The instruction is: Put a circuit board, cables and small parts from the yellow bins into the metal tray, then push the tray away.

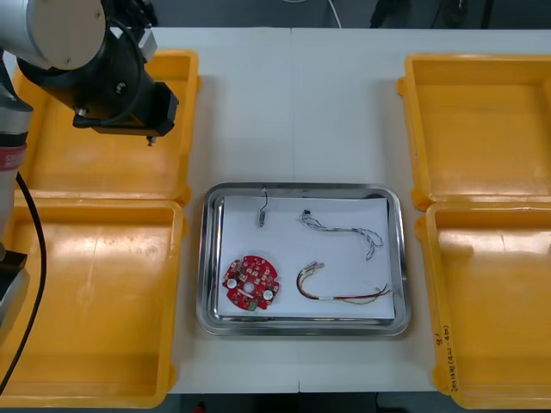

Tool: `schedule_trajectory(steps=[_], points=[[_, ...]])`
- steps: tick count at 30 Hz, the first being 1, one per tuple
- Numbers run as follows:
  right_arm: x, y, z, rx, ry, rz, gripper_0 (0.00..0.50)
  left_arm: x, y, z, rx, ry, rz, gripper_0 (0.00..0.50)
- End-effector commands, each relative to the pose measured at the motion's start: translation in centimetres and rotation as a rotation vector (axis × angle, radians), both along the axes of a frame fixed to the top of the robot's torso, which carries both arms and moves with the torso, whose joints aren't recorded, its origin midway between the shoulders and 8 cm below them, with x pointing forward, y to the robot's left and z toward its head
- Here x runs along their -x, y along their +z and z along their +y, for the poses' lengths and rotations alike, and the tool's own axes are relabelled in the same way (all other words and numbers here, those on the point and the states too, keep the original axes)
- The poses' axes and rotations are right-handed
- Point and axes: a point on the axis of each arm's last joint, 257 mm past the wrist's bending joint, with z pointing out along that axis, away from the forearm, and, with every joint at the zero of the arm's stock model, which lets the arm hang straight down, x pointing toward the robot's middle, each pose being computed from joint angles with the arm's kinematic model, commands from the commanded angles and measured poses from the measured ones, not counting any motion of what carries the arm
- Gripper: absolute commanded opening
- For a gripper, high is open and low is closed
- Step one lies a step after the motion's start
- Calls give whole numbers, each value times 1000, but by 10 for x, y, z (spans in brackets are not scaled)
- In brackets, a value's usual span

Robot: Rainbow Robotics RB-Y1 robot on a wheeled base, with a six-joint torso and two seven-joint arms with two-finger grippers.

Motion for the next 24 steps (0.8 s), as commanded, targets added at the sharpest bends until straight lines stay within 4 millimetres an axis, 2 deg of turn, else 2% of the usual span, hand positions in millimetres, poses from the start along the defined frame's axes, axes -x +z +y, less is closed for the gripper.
schedule_trajectory(steps=[1,8,14,15,17,24], points=[[6,17,-23,23,-91,-31,500,10,3,-40,70,49,5,0],[4,12,-25,-11,-104,-22,500,19,-8,-72,66,52,30,0],[1,12,-22,-40,-101,-27,500,29,-24,-103,62,40,44,0],[1,12,-22,-40,-101,-27,500,29,-24,-103,62,40,44,0],[0,14,-21,-42,-95,-30,500,33,-29,-120,75,31,39,0],[0,14,-19,-47,-91,-29,500,41,-44,-149,85,-3,36,0]])
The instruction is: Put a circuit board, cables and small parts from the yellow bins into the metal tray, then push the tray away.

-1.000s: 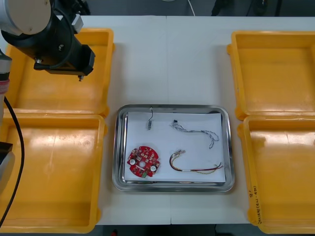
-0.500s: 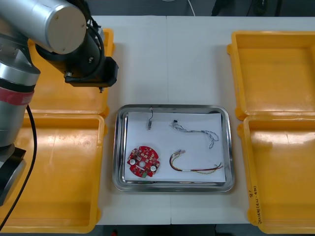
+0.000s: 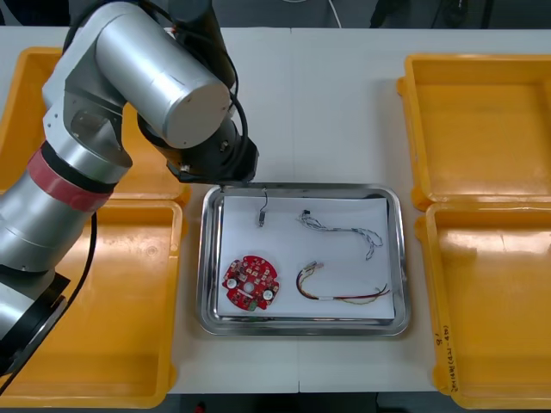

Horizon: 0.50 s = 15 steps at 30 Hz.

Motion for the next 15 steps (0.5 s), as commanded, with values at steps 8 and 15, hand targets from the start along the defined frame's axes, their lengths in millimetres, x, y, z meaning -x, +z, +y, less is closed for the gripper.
schedule_trajectory(steps=[8,15], points=[[-2,21,-17,15,-45,-42,500,17,2,-69,65,-30,-49,0],[-4,21,-14,19,-31,-51,500,29,-20,-79,37,-54,-30,0]])
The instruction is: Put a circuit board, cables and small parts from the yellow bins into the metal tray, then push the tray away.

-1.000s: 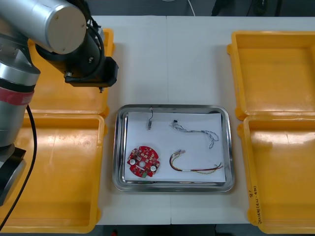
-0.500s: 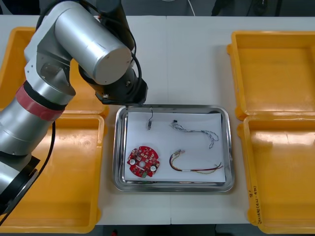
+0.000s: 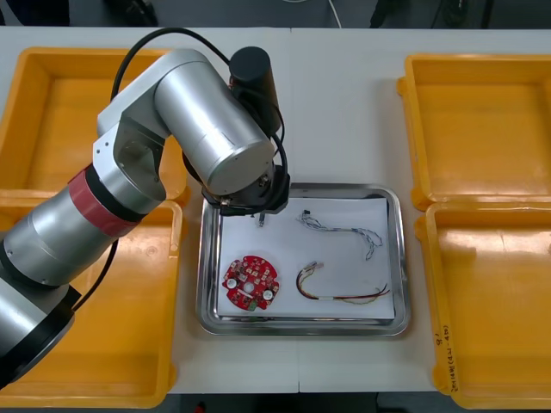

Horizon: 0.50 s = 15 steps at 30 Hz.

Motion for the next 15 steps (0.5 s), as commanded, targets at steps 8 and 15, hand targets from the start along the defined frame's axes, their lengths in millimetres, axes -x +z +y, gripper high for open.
schedule_trajectory(steps=[8,15], points=[[-5,21,-14,27,-21,-52,500,6,-11,-34,13,-14,-20,0],[-5,22,-12,33,-5,-55,500,-8,-26,-30,10,9,-20,0]])
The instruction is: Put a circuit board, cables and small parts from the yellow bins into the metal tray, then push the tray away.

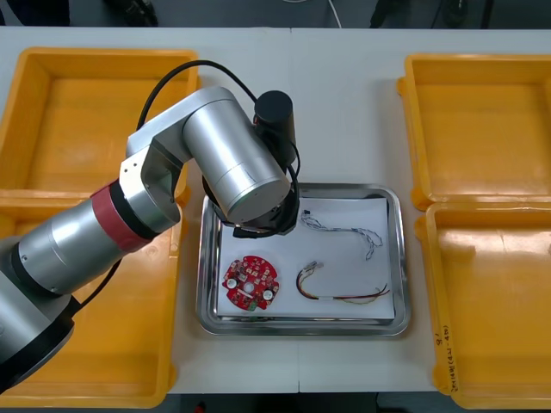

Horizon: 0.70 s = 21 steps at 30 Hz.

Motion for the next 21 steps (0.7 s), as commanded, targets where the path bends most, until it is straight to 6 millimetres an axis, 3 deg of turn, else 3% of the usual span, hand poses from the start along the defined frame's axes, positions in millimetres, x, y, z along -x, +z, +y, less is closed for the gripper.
schedule_trajectory(steps=[1,20,21], points=[[-1,20,-14,37,-9,-38,500,-12,12,-20,40,41,-44,0],[-3,21,-13,42,-1,-46,500,-20,2,-5,23,49,-50,2],[-3,21,-13,42,-1,-47,500,-20,3,-5,23,50,-52,58]])
